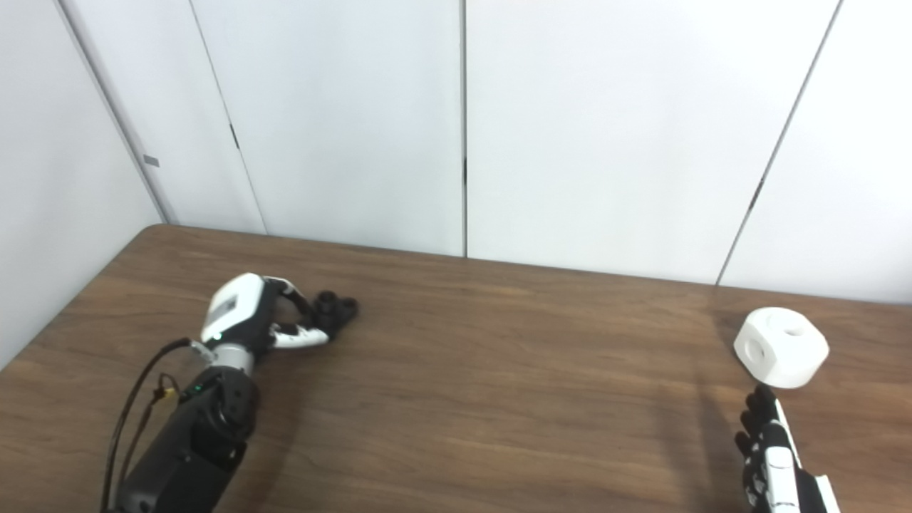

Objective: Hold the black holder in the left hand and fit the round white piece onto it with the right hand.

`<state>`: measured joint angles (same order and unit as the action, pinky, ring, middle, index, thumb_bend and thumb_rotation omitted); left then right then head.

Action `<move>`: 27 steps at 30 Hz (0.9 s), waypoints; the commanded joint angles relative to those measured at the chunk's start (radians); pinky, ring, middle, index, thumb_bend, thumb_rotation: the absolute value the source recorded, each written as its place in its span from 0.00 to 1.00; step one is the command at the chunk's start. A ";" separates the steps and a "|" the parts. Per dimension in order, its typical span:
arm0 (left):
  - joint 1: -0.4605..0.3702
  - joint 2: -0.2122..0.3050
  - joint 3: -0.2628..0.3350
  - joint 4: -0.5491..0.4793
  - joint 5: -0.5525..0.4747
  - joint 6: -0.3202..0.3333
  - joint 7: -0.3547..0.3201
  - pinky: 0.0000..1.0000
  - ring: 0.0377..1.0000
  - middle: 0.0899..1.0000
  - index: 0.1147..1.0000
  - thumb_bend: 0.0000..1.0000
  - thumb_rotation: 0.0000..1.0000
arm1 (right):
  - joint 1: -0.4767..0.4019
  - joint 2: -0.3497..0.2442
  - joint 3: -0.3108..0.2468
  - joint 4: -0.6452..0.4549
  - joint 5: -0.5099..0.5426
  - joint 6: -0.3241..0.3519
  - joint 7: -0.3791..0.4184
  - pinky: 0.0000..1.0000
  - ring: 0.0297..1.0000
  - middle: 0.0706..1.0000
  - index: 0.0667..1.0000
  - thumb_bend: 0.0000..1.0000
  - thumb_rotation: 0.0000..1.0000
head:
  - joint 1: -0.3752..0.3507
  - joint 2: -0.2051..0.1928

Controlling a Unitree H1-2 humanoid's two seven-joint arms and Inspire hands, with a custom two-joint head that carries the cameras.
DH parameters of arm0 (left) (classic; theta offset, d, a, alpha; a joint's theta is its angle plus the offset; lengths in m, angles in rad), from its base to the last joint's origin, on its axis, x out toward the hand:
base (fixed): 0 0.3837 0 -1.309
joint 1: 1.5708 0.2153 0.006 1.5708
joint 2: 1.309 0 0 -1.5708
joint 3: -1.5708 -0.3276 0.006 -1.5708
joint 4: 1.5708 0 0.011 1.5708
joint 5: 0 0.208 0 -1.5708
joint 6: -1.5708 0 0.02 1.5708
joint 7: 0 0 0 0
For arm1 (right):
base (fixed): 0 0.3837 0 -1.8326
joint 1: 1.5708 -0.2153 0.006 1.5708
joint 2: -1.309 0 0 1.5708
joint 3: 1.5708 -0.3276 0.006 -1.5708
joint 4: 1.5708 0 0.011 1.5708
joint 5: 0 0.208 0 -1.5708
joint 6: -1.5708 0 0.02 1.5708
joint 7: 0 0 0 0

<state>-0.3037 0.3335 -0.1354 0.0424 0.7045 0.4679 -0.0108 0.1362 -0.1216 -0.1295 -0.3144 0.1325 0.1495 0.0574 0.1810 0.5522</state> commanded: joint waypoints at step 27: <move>0.112 -0.074 -0.317 -0.344 0.055 -0.140 -0.287 0.72 0.82 0.78 0.42 0.52 0.04 | -0.010 0.005 -0.002 -0.041 0.016 -0.047 0.001 1.00 1.00 0.99 0.98 0.45 0.94 | -0.107 0.065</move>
<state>-0.1887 0.2650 -0.4366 -0.2715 0.7618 0.3519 -0.2684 0.1370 -0.1201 -0.1283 -0.3148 0.1374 0.1486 0.0559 0.0753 0.6135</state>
